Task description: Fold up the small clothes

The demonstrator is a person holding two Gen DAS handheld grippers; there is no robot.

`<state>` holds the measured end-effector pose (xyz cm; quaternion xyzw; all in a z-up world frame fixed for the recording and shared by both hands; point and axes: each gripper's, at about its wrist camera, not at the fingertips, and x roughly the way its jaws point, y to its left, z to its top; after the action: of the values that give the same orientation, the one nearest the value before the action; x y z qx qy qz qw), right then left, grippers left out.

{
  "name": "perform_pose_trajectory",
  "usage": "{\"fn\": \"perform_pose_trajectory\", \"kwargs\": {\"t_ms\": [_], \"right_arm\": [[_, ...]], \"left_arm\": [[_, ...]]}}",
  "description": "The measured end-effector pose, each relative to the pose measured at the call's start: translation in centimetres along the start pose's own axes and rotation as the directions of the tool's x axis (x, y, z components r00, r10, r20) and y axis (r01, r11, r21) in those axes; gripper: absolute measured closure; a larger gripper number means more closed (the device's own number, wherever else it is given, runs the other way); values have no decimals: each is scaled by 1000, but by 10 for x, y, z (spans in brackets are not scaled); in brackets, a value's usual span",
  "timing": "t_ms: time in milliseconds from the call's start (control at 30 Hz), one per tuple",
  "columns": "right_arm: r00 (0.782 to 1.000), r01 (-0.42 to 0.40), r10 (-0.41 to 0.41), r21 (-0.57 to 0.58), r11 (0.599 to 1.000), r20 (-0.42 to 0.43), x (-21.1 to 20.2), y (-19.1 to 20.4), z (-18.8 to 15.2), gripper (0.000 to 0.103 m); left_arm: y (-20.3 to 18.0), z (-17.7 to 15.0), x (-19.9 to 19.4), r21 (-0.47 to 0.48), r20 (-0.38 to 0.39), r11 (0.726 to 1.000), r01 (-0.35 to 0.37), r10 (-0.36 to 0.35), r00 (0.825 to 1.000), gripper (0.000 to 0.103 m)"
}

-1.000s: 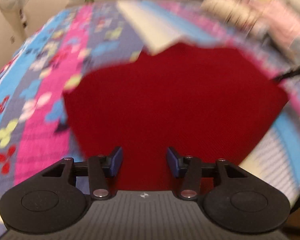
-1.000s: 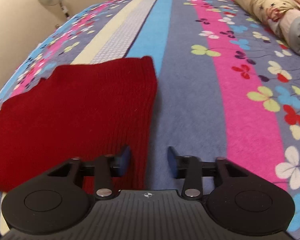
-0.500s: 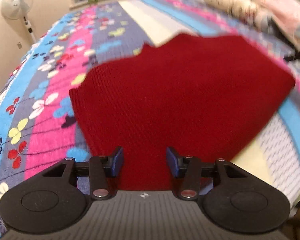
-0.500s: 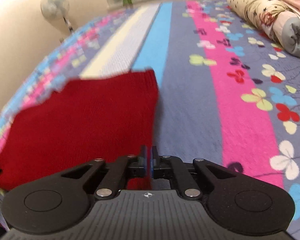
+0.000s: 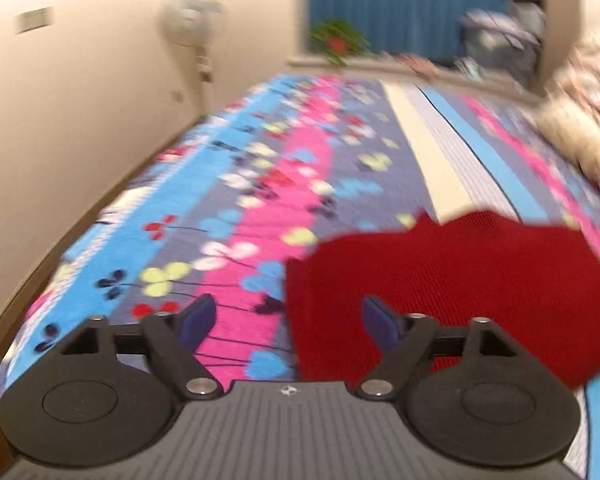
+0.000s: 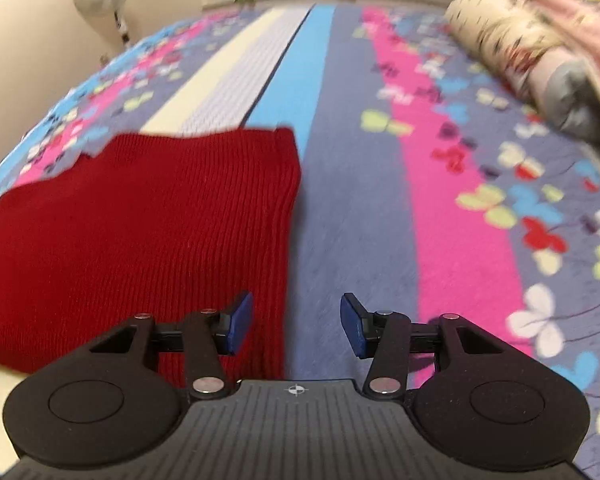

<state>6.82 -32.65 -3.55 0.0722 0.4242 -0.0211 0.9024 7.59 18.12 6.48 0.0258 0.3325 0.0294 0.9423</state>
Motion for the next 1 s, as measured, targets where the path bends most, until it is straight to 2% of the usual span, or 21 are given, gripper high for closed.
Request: {"fn": "perform_pose_trajectory", "kwargs": {"t_ms": [133,200,233,300,533,833,1000], "right_arm": [[999,25,-25,9,1000,44,-15,2,-5,52],[998,31,-31,12,999,48,-17,5,-8,52],[998,36,-36,7,999,48,-17,6,-10,52],[997,53,-53,-7,999,51,-15,10,-13,52],[994,70,-72,26,997,87,-14,20,-15,52],[996,70,-70,0,998,53,2,44,-15,52],[996,76,-75,-34,997,41,9,58,-16,52]], "left_arm": [[19,-20,-9,-118,52,993,-21,27,998,18],[27,-23,-1,-163,-49,984,-74,67,997,19],[31,-23,-1,-183,-41,978,-100,94,995,19],[36,-22,-2,-169,-38,976,-141,137,990,19],[54,-30,-4,-155,-72,976,-154,144,987,18],[92,-49,3,-189,-116,963,-195,175,978,18],[101,-52,-1,-192,-108,960,-203,185,977,18]]}}
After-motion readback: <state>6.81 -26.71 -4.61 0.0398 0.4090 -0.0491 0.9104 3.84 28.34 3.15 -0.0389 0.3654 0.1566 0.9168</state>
